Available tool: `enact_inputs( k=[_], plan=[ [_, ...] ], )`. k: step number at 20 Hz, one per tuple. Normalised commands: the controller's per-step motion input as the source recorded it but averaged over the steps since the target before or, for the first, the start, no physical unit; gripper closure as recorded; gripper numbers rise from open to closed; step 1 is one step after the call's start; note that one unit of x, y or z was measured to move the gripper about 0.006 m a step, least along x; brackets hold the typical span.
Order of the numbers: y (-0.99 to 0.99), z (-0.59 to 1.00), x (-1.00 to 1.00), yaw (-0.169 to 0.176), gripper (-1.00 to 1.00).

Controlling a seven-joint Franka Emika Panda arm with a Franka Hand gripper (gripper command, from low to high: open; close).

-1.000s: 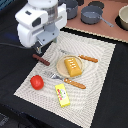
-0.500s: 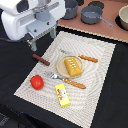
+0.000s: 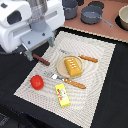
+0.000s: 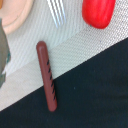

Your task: Interact with the objects in diverse but meaningful ways.

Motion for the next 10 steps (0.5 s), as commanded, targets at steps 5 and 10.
enact_inputs(
  k=[5, 10],
  plan=[
    [-0.41, -0.38, 0.24, -0.037, -1.00],
    [-0.38, -0.45, 0.10, -0.031, -1.00]
  ],
)
